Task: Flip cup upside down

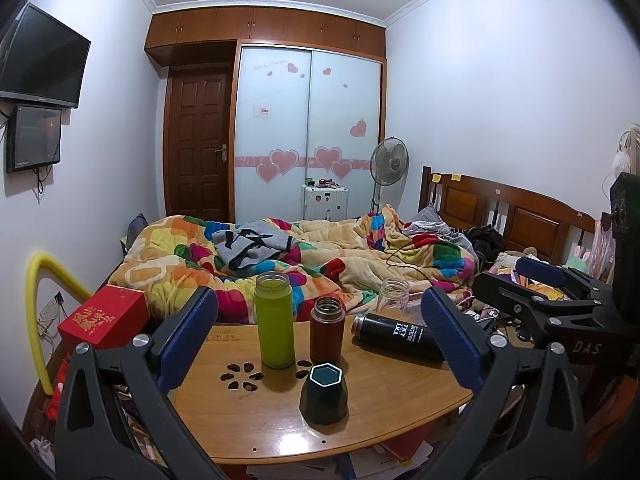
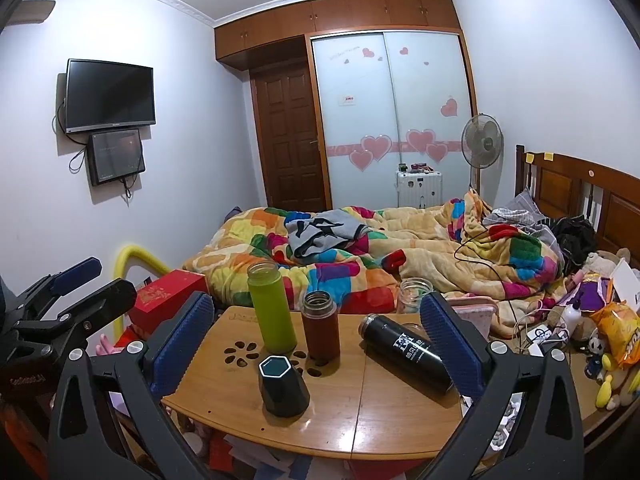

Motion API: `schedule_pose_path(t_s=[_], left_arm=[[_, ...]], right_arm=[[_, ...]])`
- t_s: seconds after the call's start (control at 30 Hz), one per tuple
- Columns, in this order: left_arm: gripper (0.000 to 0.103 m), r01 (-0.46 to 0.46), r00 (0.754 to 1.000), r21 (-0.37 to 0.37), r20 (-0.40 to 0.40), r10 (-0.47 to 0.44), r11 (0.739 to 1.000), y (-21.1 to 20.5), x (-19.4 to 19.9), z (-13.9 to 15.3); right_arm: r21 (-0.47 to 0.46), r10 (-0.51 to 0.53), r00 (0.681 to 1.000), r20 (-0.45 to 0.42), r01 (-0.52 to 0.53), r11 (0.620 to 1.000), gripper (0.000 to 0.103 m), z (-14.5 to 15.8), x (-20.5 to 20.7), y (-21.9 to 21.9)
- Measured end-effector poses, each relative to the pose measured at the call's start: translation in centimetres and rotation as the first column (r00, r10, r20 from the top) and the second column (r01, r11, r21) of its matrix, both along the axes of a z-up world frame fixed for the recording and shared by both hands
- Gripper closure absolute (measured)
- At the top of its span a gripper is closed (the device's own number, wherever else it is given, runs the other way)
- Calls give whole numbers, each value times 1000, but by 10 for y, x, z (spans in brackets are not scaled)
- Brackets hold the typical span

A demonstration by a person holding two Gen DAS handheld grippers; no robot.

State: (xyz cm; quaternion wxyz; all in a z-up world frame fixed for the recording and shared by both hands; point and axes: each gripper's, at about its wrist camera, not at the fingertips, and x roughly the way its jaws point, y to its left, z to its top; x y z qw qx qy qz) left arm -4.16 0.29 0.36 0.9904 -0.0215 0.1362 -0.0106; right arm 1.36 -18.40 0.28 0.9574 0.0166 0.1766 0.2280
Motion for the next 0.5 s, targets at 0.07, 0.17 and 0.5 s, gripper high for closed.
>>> schedule_pose_path(t_s=[0.07, 0.17, 0.5], left_arm=[[0, 1, 1000, -1, 0, -1, 1000, 0, 0, 0], [0, 0, 1000, -1, 0, 0, 1000, 0, 0, 0], [0, 0, 1000, 1, 1, 0, 1000, 0, 1, 0]], right_arm=[[0, 0, 1000, -1, 0, 1000, 0, 0, 0, 0], [-1, 0, 1000, 0, 0, 1000, 0, 0, 0, 0], [-1, 6, 1000, 6, -6, 1000, 0, 2, 1, 0]])
